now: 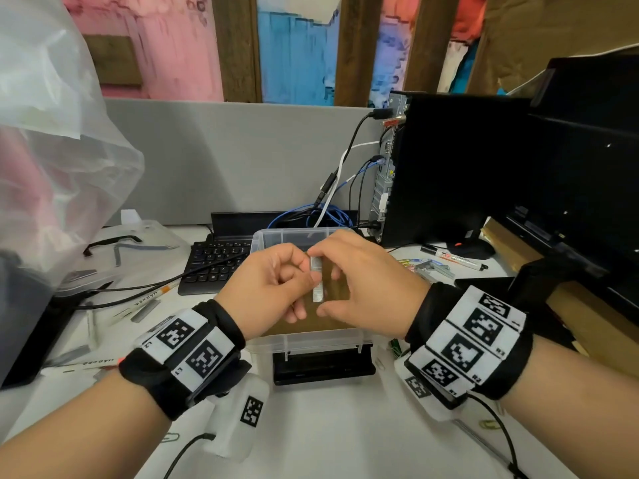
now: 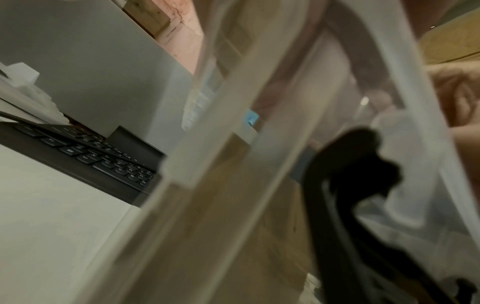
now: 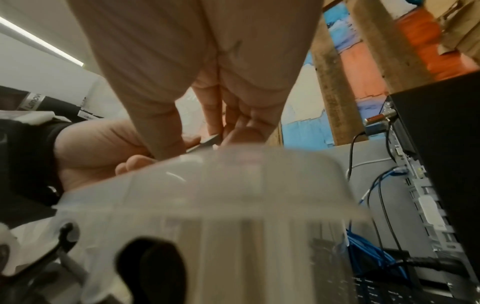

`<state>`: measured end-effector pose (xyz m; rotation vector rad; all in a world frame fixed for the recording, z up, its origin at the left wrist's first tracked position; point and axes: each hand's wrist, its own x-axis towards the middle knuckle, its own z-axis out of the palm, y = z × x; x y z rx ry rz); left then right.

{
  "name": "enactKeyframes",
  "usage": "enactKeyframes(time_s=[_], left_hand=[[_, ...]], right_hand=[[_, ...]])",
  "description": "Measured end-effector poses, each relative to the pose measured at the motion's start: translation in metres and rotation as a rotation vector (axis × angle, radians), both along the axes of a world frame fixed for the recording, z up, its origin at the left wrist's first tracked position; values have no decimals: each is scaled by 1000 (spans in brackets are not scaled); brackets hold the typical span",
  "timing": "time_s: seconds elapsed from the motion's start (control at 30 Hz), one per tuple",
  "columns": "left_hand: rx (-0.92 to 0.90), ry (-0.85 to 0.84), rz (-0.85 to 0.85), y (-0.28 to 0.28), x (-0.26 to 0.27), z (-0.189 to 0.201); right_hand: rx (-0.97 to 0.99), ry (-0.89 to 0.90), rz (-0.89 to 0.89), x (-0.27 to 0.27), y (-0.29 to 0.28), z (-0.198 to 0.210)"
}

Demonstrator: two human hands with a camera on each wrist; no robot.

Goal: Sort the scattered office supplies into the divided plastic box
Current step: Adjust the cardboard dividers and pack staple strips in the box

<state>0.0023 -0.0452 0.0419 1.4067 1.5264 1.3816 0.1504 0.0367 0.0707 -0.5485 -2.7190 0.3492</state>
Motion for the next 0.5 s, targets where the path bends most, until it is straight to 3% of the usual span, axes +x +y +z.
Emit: enactKeyframes(time_s=[0.17,0.37,0.5], left_hand=[[8,-25,-9,-1,-1,1],[32,-25,78,0,-2,2],[82,94,76,-2,-1,2]], right_hand=[[64,-31,-42,-3,-4,5],[5,-67,-35,5,-9,18],[-79,-139,-1,2,-9,24]])
